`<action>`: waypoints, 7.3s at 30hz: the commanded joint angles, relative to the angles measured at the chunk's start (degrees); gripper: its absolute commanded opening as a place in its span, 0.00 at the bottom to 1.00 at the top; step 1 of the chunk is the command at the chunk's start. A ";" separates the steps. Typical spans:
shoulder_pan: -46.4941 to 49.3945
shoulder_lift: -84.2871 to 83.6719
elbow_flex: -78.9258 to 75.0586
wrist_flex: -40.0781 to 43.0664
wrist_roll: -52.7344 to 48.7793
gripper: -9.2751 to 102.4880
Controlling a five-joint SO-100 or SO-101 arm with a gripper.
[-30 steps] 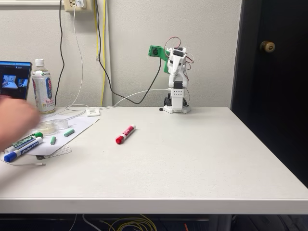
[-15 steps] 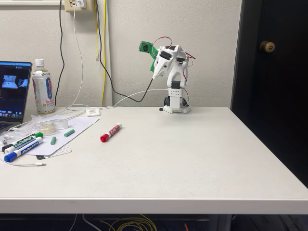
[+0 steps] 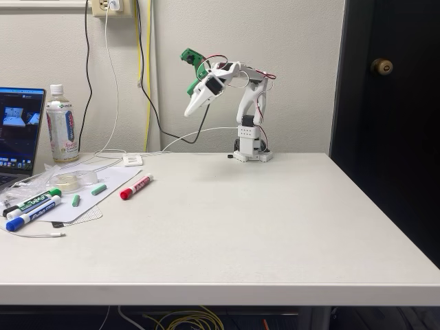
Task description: Pick up the red marker.
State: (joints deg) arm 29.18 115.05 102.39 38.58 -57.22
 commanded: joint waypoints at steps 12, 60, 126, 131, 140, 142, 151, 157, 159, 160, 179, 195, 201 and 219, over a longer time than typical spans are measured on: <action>6.33 -20.30 -29.27 9.84 -23.38 0.09; 18.90 -76.46 -102.30 32.70 -64.60 0.09; 25.14 -106.44 -115.75 3.25 -104.06 0.08; 25.14 -108.11 -115.75 1.49 -105.12 0.08; 25.05 -112.41 -115.66 -4.13 -107.05 0.09; 25.05 -112.76 -115.66 -3.87 -107.05 0.09; 25.05 -112.24 -115.66 1.05 -106.96 0.08; 25.05 -112.15 -115.66 3.69 -106.00 0.08; 25.05 -111.97 -115.66 4.75 -105.56 0.08; 25.05 -111.88 -115.66 5.27 -105.38 0.08; 21.97 -95.10 -115.75 37.79 -93.43 0.08; 11.95 -78.75 -112.85 61.79 -68.55 0.08; 7.91 -72.16 -104.77 61.79 -58.97 0.08; -12.22 -49.66 -74.62 61.70 -21.97 0.08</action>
State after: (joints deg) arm 19.51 59.94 26.37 100.20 -84.20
